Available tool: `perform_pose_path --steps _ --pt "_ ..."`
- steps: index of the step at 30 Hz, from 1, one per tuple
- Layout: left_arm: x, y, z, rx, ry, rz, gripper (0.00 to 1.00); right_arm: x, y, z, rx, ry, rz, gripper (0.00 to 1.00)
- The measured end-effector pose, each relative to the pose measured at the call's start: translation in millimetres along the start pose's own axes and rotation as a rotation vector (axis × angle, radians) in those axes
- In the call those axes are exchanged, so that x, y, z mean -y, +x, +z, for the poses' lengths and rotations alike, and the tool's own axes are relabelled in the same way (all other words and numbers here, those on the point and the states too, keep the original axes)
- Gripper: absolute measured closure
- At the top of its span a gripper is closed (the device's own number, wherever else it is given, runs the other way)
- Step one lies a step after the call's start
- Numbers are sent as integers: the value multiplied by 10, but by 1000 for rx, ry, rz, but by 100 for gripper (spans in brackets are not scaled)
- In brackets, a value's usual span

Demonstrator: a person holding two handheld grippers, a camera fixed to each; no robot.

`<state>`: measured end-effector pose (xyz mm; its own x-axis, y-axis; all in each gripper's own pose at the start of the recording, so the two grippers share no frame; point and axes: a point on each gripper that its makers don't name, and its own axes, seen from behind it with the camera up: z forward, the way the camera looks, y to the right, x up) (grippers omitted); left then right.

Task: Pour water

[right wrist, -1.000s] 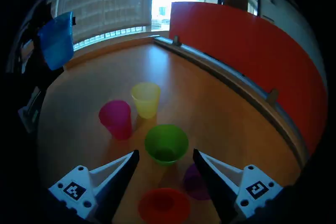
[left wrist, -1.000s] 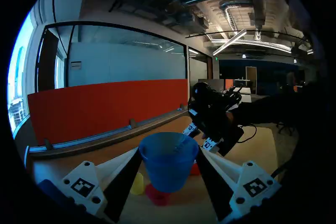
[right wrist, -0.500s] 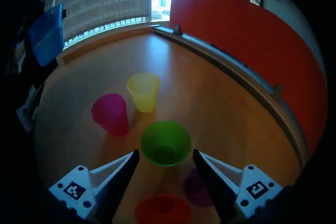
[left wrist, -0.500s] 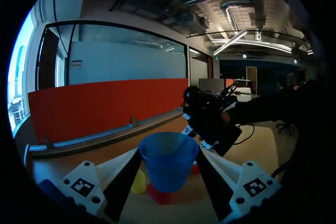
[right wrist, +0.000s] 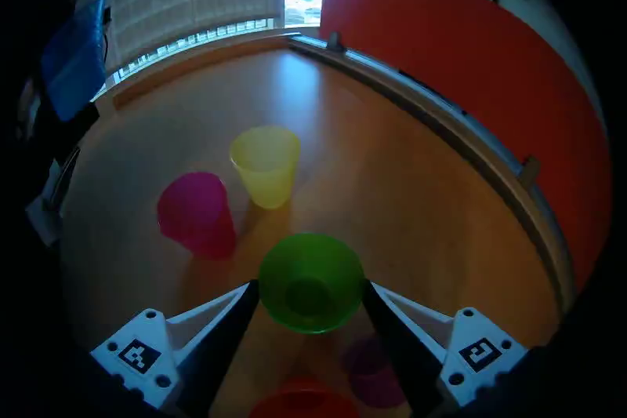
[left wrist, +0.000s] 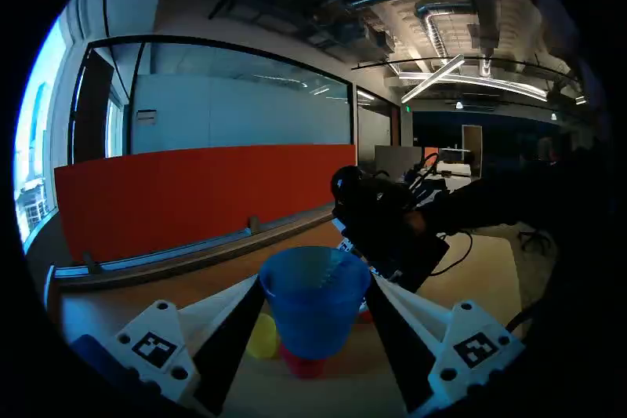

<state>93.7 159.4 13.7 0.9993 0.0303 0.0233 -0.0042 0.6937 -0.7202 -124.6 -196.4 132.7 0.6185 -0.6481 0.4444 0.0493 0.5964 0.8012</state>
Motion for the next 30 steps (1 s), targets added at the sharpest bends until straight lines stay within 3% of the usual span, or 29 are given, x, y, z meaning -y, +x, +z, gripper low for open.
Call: perform_pose_path --steps 18,30 --pt "75 -50 -24 -4 9 -12 13 54 26 52 -3 14 35 6" --pt "129 -30 -77 8 39 -6 13 90 224 -260 -90 1 55 6"
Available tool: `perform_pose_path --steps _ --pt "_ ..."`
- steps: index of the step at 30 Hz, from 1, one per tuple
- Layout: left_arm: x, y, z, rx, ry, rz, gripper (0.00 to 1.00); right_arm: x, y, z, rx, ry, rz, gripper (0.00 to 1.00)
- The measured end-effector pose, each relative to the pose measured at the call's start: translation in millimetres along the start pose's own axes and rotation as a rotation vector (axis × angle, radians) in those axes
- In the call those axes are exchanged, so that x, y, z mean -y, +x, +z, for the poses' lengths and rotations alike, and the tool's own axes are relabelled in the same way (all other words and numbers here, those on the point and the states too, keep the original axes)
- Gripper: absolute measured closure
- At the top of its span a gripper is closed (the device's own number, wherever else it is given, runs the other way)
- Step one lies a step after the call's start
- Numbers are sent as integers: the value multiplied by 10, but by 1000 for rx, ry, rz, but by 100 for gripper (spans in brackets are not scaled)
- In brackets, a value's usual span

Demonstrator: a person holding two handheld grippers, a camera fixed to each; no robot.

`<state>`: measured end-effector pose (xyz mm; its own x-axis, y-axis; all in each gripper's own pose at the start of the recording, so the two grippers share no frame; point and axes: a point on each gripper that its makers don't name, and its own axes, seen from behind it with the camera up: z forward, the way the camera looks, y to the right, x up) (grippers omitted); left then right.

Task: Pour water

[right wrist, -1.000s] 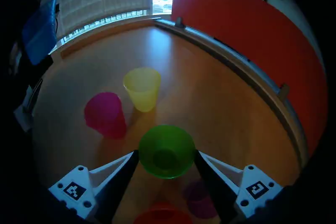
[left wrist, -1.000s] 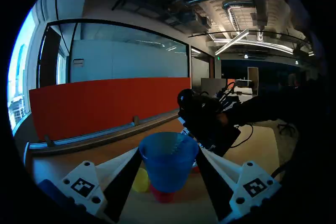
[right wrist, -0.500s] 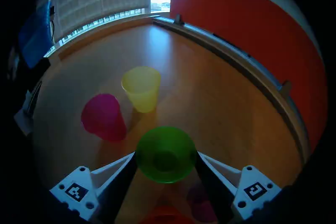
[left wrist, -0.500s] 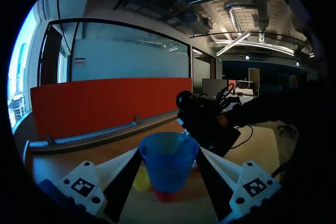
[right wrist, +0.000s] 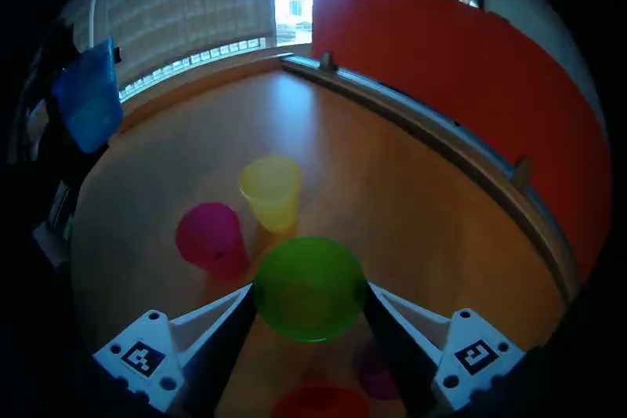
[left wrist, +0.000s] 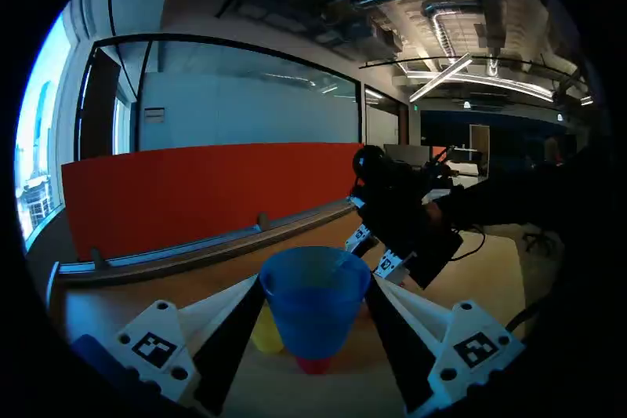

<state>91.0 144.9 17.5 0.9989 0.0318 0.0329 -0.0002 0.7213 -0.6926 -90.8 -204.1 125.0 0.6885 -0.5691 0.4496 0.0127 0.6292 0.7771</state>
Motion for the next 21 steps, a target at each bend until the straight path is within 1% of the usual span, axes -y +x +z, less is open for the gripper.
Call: perform_pose_path --steps 3,9,15,21 --pt "7 10 -21 1 9 2 13 35 80 -135 -33 -6 -5 7" --pt "-42 11 -77 10 16 5 13 133 233 -426 -114 -17 -7 7" --pt "-156 3 -120 18 8 14 13 216 369 -661 -202 -30 7 7" --pt "-260 8 -153 15 5 15 13 330 497 -847 -288 -24 18 7"
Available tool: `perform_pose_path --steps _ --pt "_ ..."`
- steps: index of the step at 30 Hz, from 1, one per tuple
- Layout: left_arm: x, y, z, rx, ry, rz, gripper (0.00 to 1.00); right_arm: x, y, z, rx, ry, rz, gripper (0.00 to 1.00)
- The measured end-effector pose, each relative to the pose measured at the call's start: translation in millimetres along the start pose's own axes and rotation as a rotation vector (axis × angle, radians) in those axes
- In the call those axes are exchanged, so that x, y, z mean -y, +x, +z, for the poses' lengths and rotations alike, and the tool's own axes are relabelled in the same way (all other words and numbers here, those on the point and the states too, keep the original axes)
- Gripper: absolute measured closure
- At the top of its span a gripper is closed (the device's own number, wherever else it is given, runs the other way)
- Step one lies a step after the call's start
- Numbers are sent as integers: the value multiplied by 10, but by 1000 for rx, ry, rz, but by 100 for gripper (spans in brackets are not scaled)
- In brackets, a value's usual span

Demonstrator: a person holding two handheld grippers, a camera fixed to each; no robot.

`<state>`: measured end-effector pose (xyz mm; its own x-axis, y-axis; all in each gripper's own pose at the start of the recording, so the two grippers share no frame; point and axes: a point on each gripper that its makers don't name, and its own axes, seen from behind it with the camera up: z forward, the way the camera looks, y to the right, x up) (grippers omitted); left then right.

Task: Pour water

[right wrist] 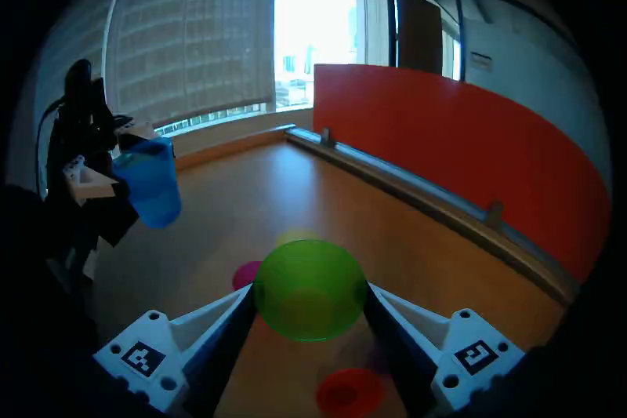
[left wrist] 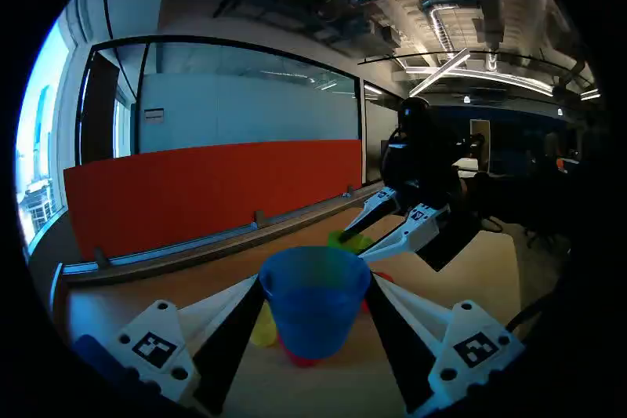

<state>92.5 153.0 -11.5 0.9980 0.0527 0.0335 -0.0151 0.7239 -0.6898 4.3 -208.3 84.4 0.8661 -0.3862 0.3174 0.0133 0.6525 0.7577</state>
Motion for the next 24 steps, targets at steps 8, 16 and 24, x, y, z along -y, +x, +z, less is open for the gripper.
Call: perform_pose_path --steps 8,16,24 --pt "-92 52 -40 -17 -5 -10 13 89 140 -121 -75 -5 -13 6" --pt "-129 101 -51 -41 -7 -31 13 146 317 -171 -191 -17 -22 6" --pt "-134 115 -48 -54 -10 -47 13 148 504 -235 -320 -32 -17 6"
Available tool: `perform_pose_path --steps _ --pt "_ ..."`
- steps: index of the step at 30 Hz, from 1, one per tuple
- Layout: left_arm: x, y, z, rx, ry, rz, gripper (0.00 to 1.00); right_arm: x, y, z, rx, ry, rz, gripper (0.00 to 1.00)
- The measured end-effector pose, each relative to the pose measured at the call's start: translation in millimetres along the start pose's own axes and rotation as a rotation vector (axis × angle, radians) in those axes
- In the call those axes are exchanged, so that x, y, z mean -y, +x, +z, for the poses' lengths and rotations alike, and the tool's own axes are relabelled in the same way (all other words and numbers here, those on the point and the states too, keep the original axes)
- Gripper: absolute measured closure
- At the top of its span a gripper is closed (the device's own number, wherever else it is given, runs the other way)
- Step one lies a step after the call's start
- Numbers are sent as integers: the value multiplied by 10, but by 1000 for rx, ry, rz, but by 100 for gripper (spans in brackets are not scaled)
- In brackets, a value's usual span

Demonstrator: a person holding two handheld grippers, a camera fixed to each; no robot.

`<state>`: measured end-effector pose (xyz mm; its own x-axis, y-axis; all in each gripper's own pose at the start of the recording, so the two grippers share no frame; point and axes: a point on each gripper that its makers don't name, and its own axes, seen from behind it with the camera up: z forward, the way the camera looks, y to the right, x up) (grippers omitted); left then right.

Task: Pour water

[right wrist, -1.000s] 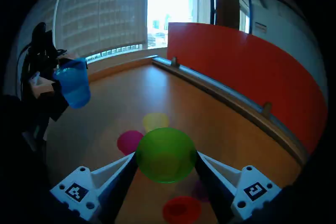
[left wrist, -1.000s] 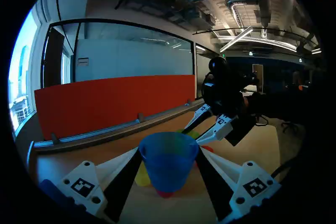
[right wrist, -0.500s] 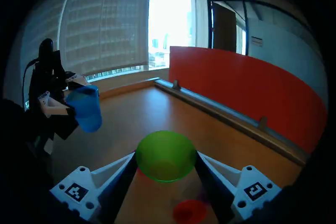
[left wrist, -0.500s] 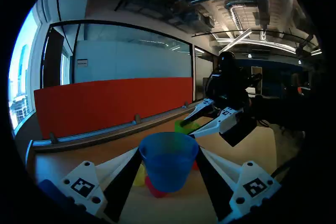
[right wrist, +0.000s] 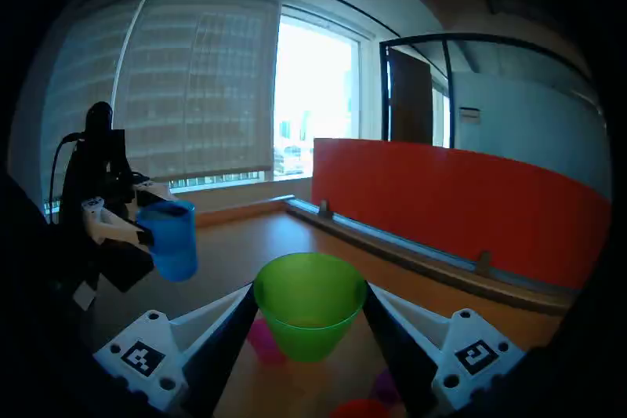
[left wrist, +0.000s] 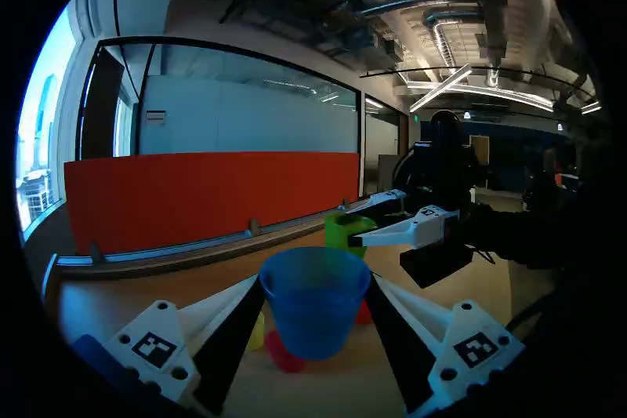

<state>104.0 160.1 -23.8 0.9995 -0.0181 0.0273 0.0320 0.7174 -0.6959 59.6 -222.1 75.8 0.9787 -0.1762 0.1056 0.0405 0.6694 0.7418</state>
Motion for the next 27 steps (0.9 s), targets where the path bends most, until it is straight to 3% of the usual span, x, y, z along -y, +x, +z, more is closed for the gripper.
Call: perform_pose_path --steps 15,27 --pt "-7 -11 28 -4 -23 -11 13 85 284 8 -156 13 -1 5" --pt "-34 -12 45 -5 -38 -10 13 52 350 -31 -180 -2 -11 5"
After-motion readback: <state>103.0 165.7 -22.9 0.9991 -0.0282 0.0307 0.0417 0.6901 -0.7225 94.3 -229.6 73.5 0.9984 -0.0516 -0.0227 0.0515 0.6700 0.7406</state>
